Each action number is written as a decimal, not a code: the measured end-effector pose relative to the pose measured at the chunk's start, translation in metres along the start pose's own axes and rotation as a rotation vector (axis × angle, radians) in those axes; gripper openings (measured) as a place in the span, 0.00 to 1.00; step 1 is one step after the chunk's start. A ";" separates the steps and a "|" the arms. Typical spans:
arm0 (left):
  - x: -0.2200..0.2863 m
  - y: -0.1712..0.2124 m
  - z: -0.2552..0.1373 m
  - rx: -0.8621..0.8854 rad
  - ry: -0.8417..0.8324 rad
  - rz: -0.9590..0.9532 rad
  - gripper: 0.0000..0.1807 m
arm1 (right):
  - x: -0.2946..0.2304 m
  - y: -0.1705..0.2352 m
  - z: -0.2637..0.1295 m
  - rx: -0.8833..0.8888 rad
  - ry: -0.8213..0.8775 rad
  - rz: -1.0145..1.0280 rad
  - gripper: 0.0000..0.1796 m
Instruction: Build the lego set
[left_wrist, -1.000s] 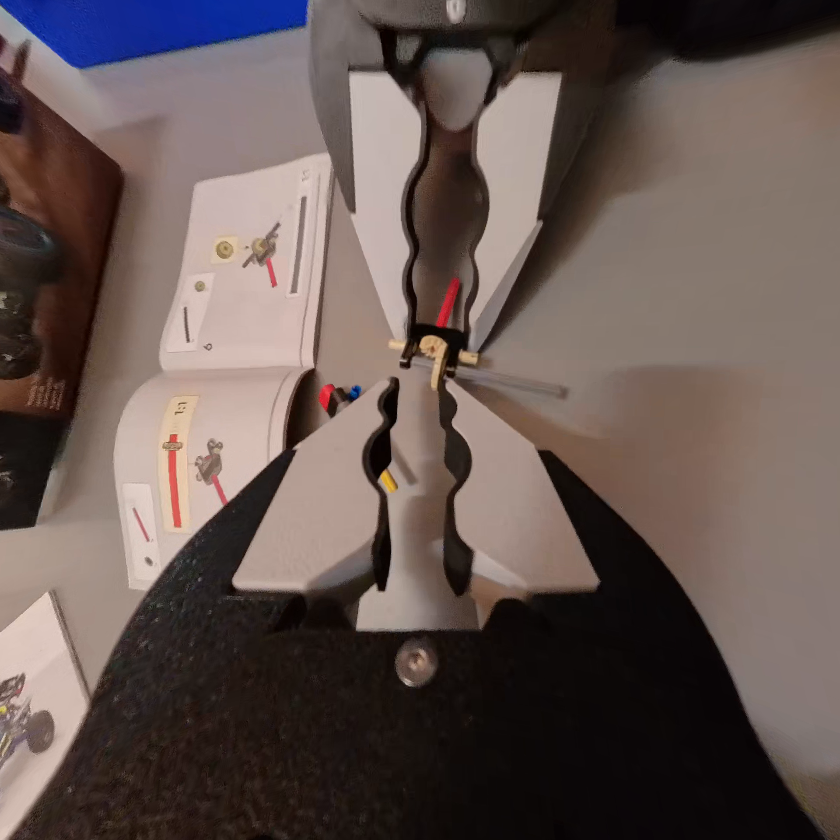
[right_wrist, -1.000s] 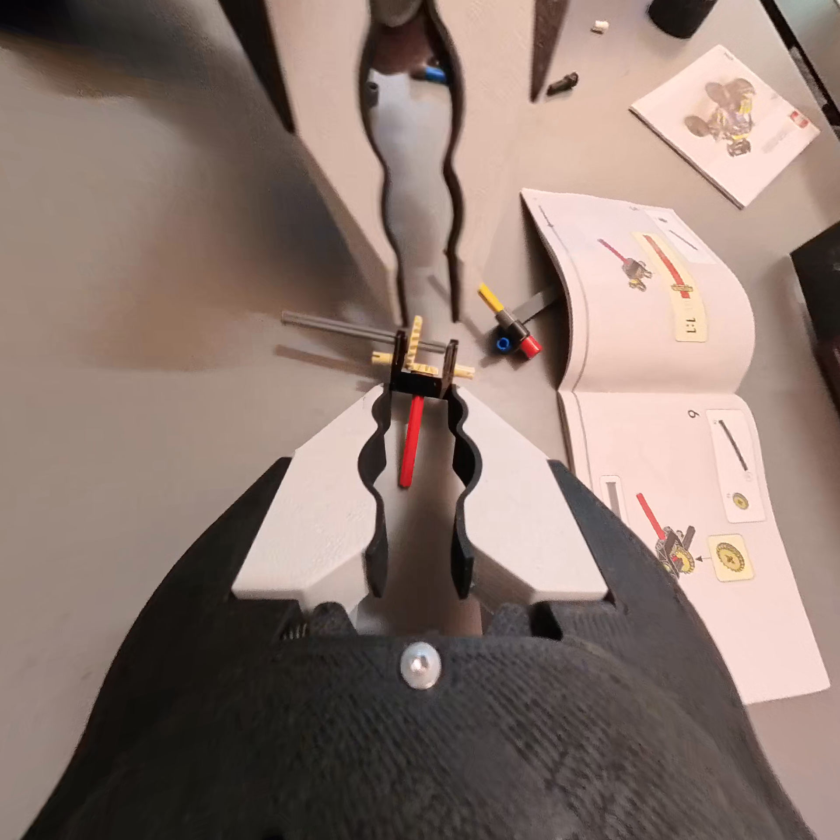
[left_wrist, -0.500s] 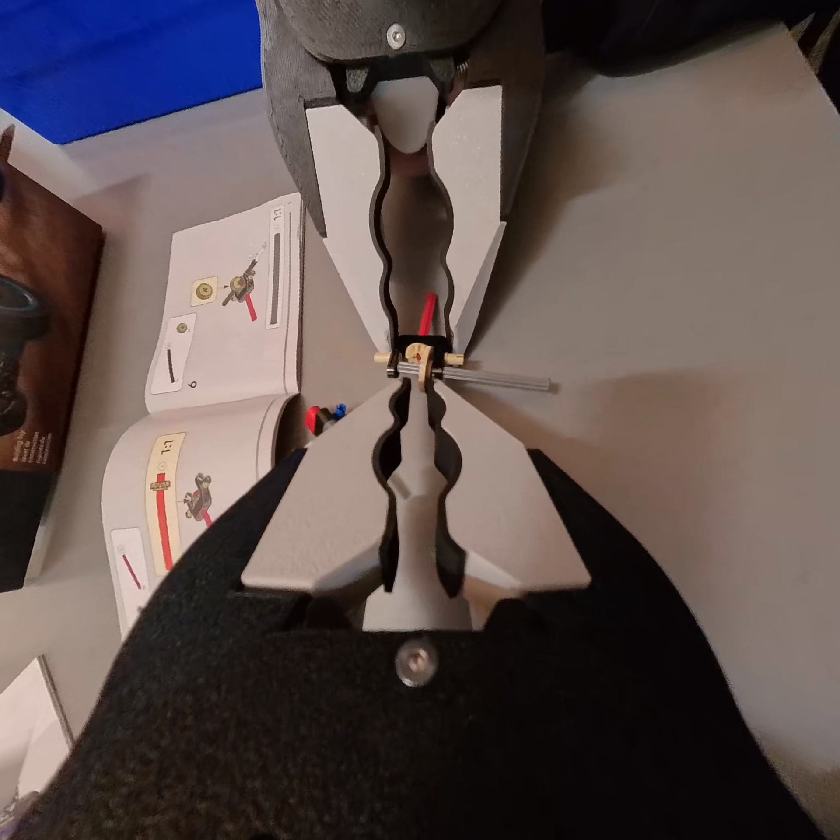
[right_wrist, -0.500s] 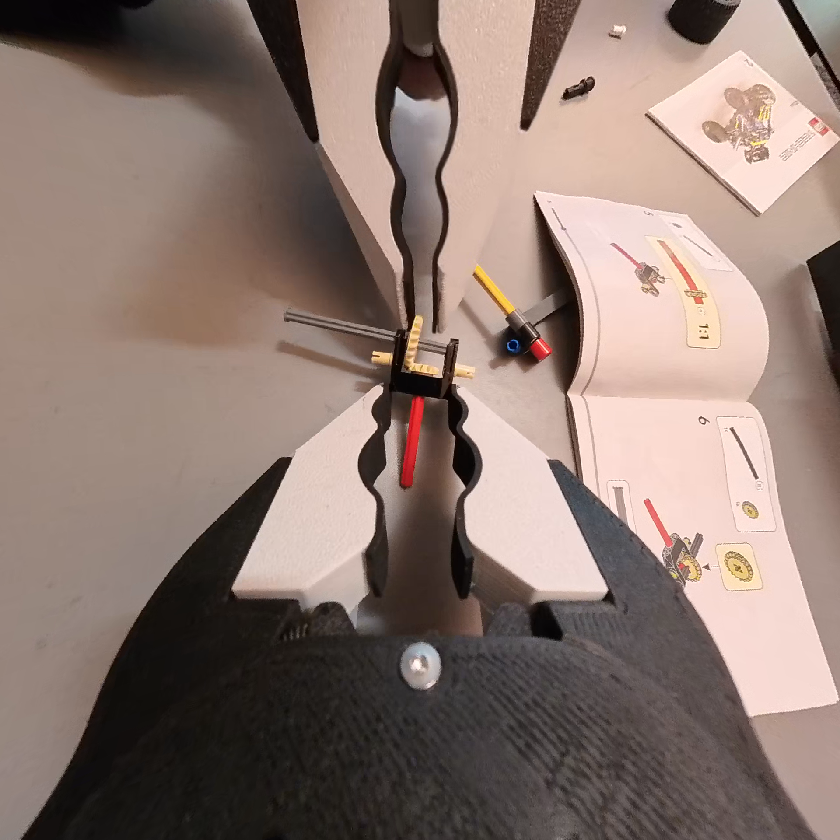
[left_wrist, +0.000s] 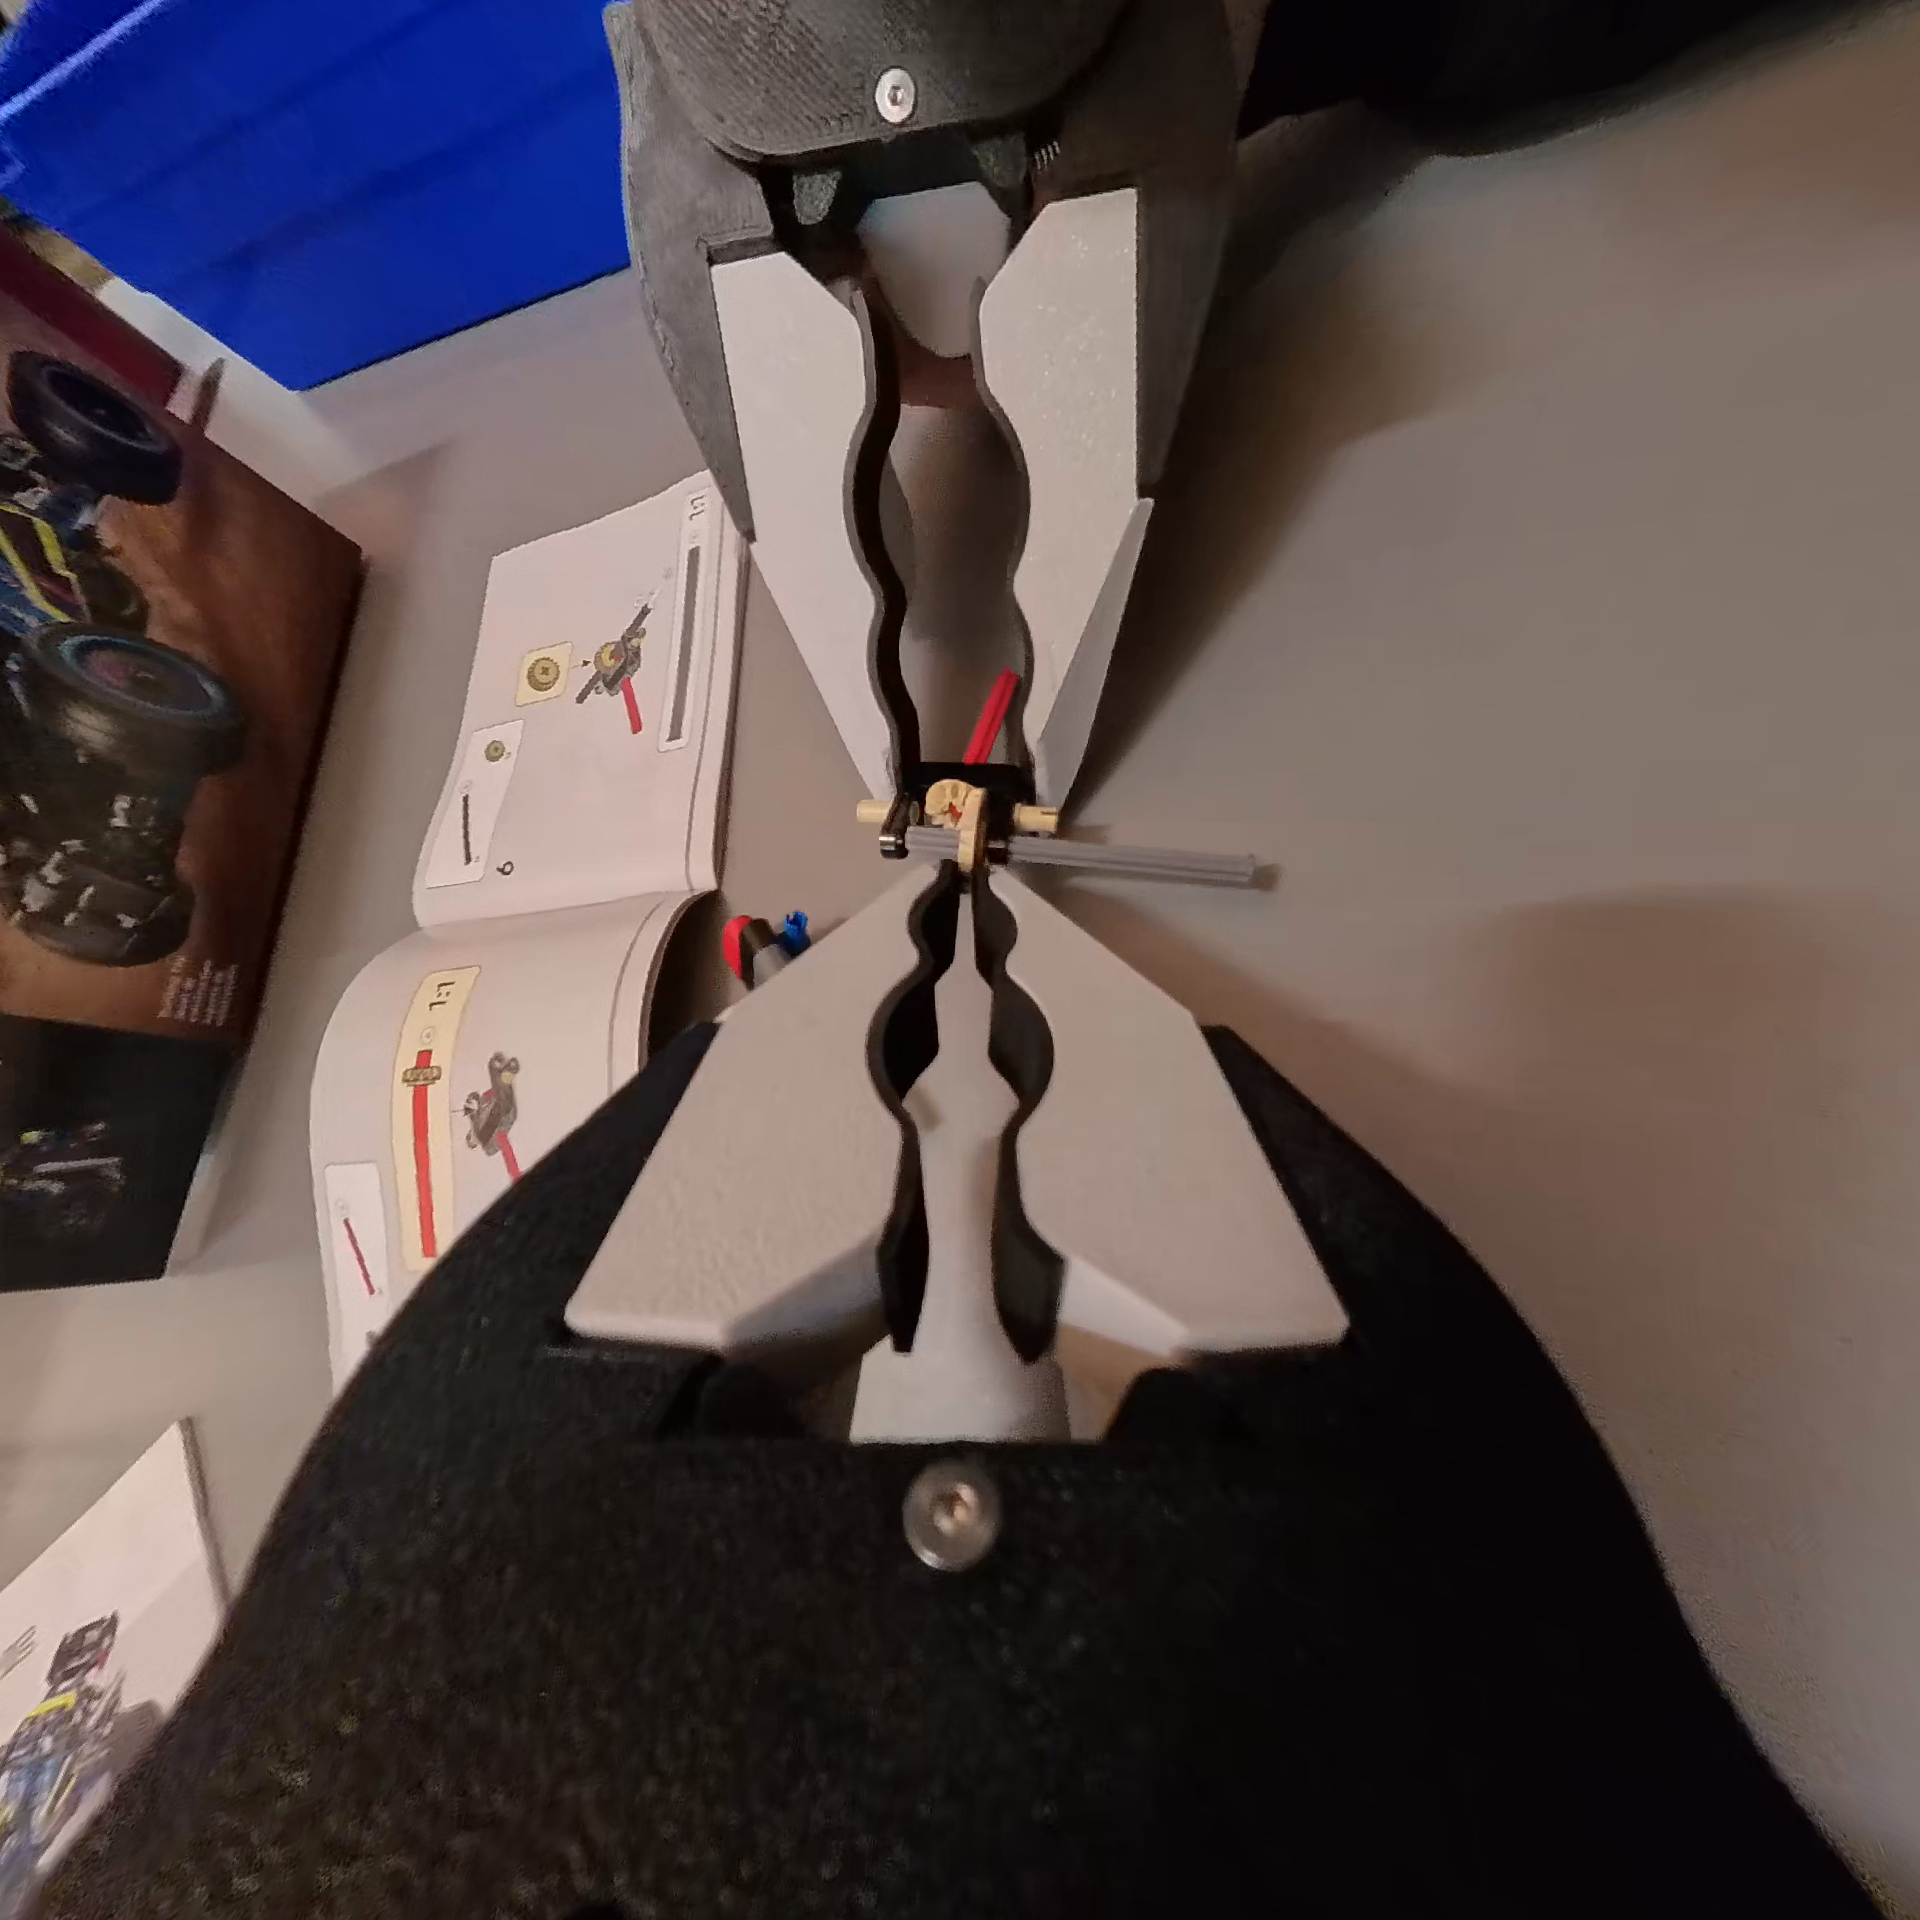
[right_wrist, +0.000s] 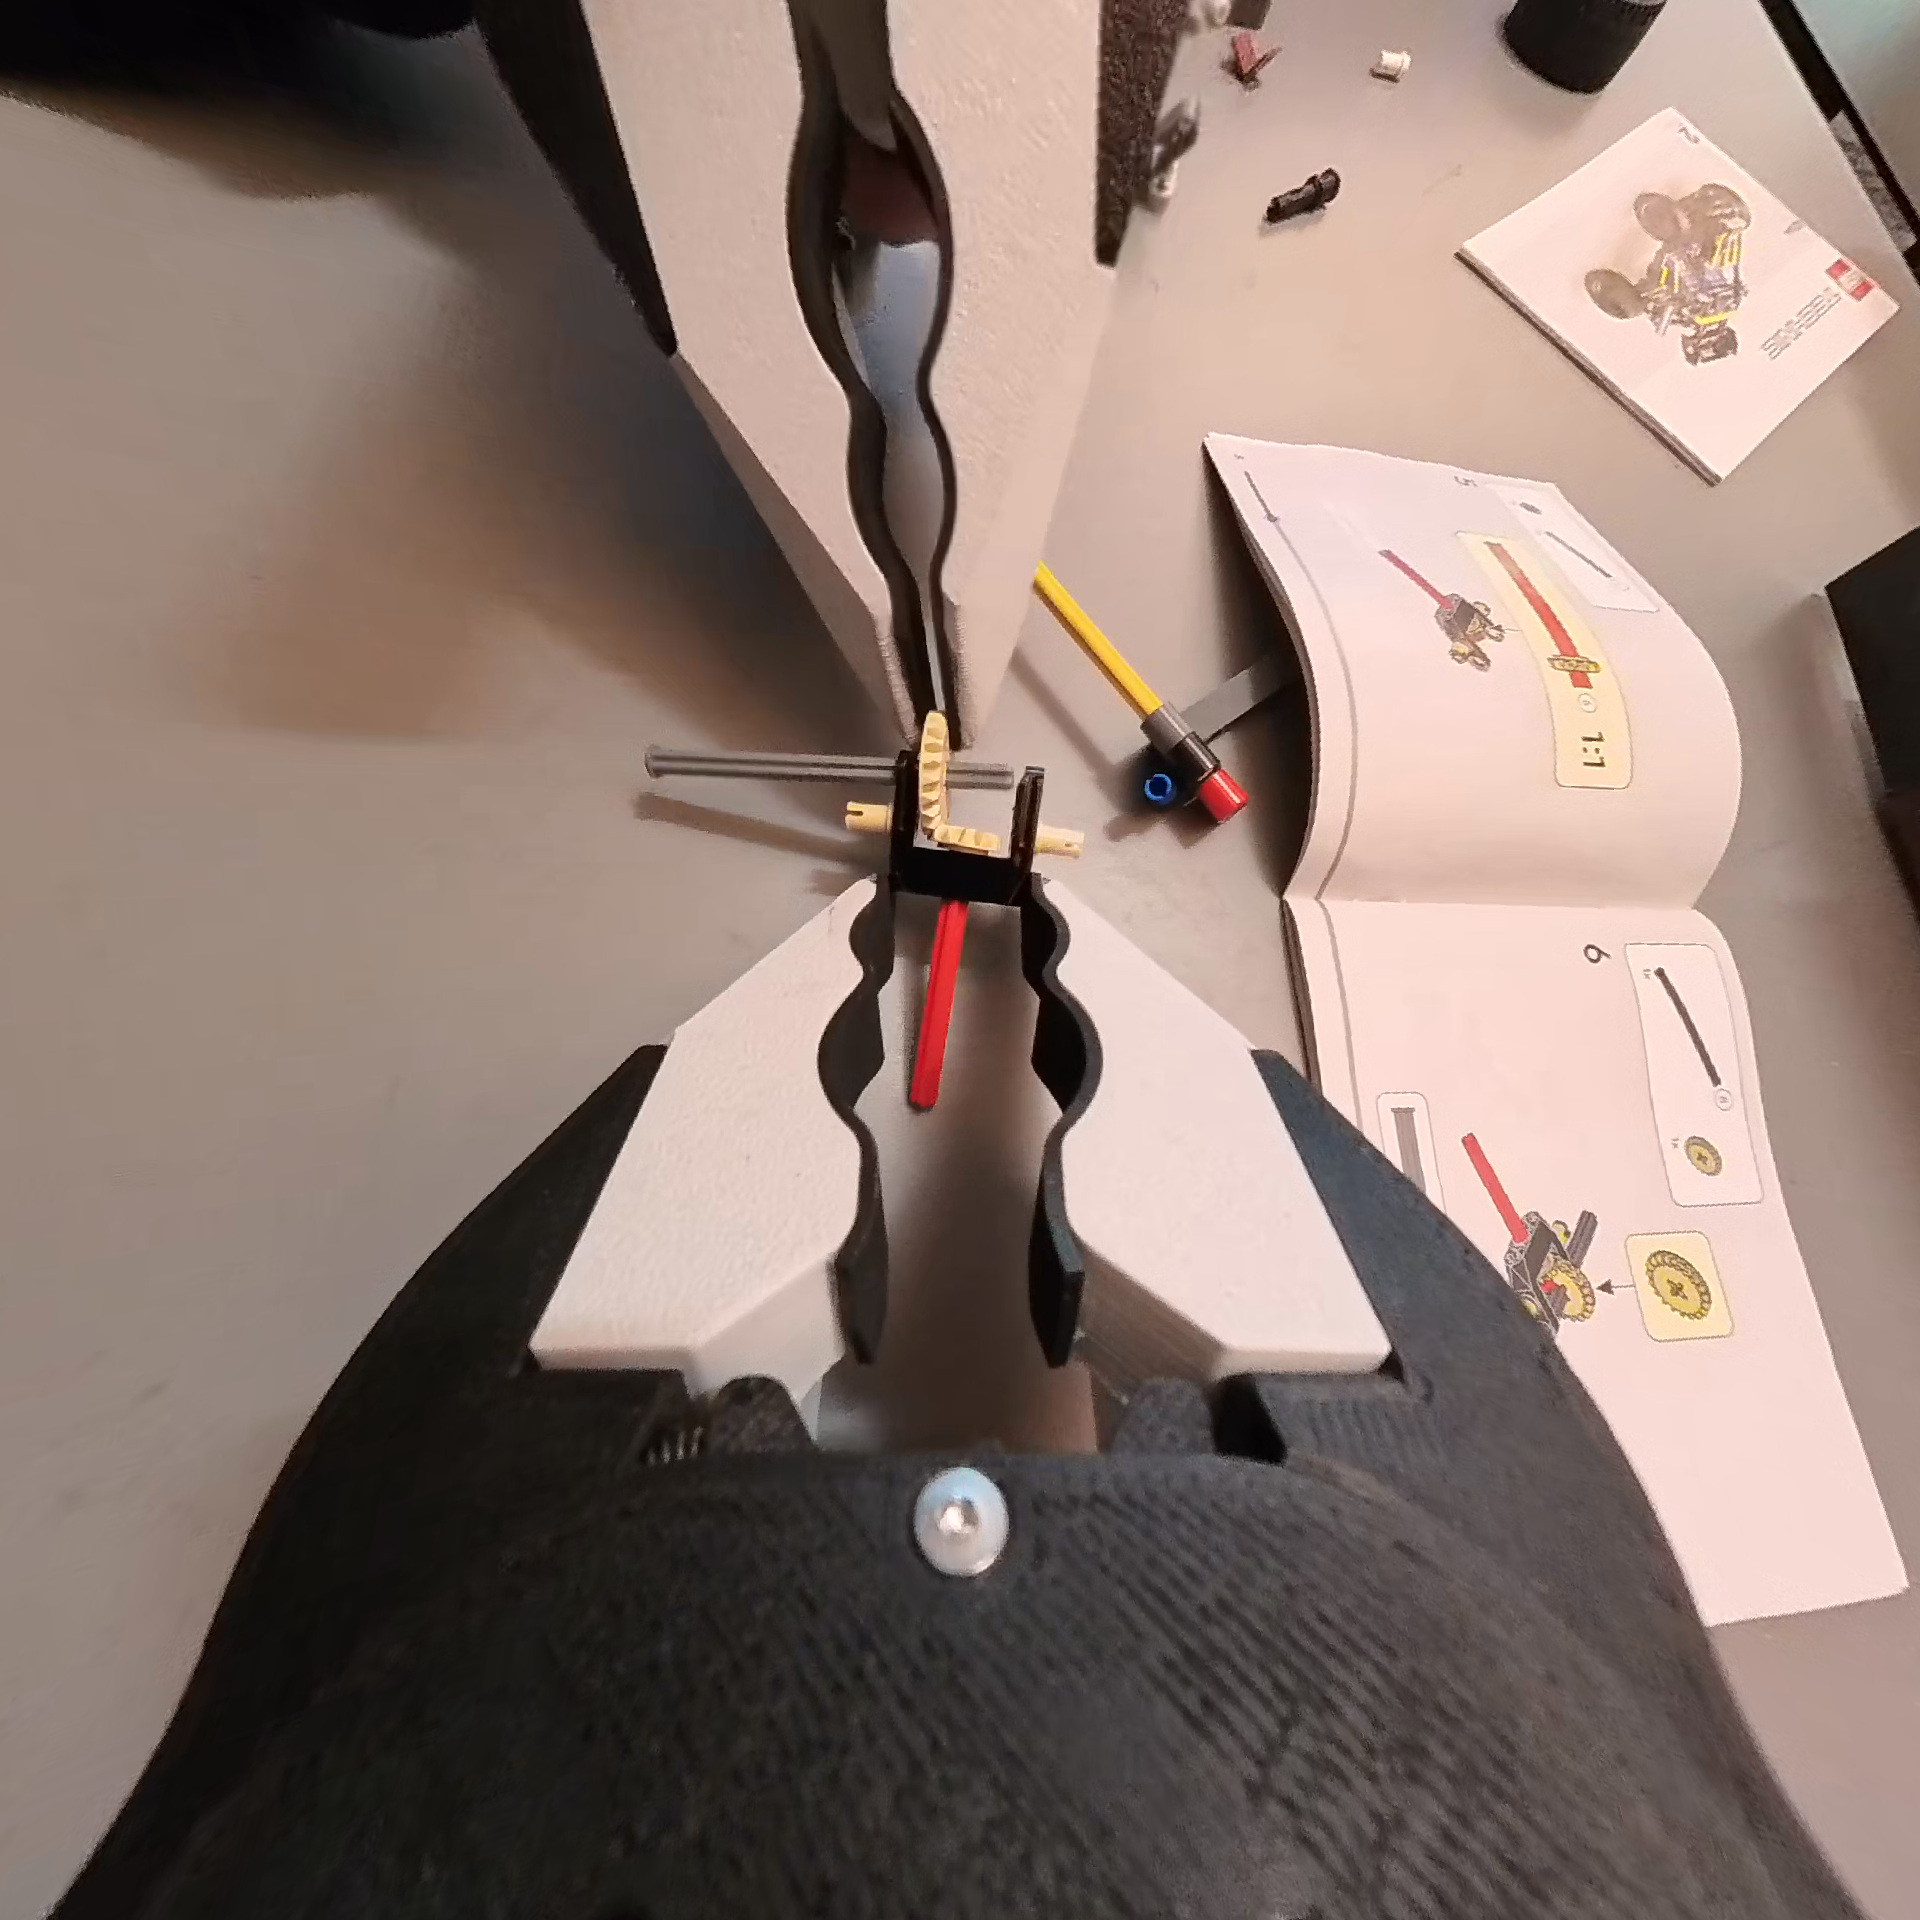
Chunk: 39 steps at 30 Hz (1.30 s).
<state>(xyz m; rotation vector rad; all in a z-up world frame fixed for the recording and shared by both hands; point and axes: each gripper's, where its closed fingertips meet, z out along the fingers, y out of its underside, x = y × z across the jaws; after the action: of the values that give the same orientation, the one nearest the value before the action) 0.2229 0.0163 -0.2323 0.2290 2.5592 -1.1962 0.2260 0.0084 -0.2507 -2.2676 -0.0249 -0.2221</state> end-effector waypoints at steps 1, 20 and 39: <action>0.000 0.000 0.000 -0.001 -0.018 0.011 0.00 | 0.000 0.000 0.000 0.000 0.000 0.000 0.13; 0.008 -0.005 -0.002 -0.037 -0.074 0.088 0.00 | 0.000 -0.012 -0.011 0.100 0.093 -0.237 0.20; 0.012 0.015 -0.004 -0.023 0.139 -0.165 0.00 | -0.021 -0.017 0.002 0.123 0.069 -0.605 0.10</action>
<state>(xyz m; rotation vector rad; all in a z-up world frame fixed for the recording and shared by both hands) 0.2147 0.0295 -0.2446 0.0998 2.7565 -1.2485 0.2040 0.0225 -0.2425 -2.0725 -0.6740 -0.5972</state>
